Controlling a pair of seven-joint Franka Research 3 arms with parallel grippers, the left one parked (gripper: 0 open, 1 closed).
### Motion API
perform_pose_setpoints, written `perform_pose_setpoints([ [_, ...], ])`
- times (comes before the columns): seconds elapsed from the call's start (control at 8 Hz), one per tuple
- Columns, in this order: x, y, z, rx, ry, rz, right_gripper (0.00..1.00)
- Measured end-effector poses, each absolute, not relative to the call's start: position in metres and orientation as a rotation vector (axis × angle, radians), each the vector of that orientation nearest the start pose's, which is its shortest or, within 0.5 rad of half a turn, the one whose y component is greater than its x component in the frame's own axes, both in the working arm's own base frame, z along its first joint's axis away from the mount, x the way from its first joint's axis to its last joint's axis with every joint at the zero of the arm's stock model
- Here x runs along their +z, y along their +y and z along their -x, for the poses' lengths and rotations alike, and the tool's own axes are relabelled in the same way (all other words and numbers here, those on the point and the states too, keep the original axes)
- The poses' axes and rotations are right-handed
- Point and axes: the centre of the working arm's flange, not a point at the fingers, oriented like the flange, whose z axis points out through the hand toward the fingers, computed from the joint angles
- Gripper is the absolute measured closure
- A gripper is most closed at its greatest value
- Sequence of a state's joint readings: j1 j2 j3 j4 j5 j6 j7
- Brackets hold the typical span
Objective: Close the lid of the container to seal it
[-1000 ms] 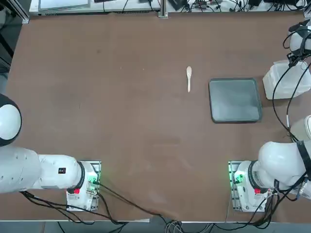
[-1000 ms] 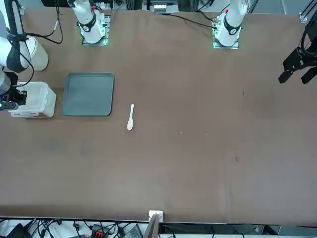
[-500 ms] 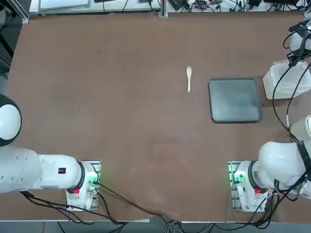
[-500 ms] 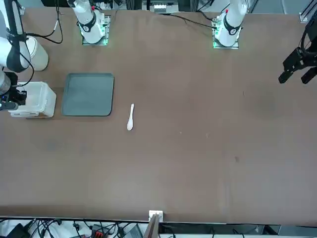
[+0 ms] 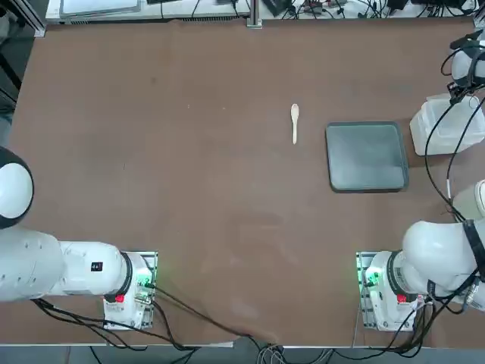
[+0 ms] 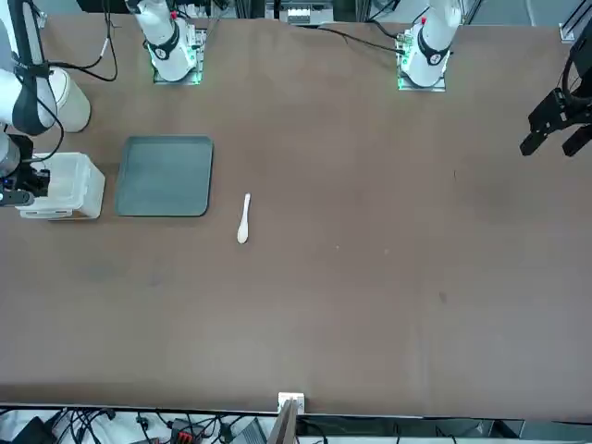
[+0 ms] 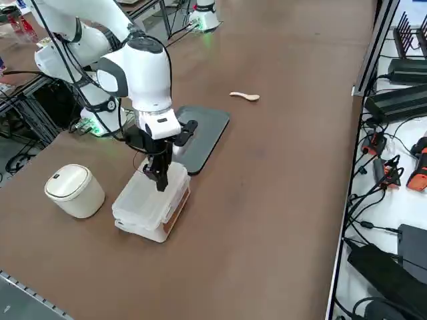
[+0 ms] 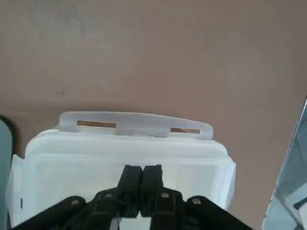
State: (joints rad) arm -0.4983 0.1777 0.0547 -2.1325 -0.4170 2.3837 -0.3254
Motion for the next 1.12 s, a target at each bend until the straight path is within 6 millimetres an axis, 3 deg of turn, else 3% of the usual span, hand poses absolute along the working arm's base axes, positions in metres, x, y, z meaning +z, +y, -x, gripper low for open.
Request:
perform_pose_setpoints([
  [0.25, 0.335, -0.243, -0.514, 0.111, -0.266, 3.395, 0.99],
  [0.5, 0.357, -0.231, -0.514, 0.166, -0.201, 3.353, 0.99],
  [0.75, 0.401, -0.213, -0.515, 0.224, -0.138, 3.304, 0.99],
  [1.12, 0.487, -0.173, -0.52, 0.299, -0.065, 3.151, 0.99],
])
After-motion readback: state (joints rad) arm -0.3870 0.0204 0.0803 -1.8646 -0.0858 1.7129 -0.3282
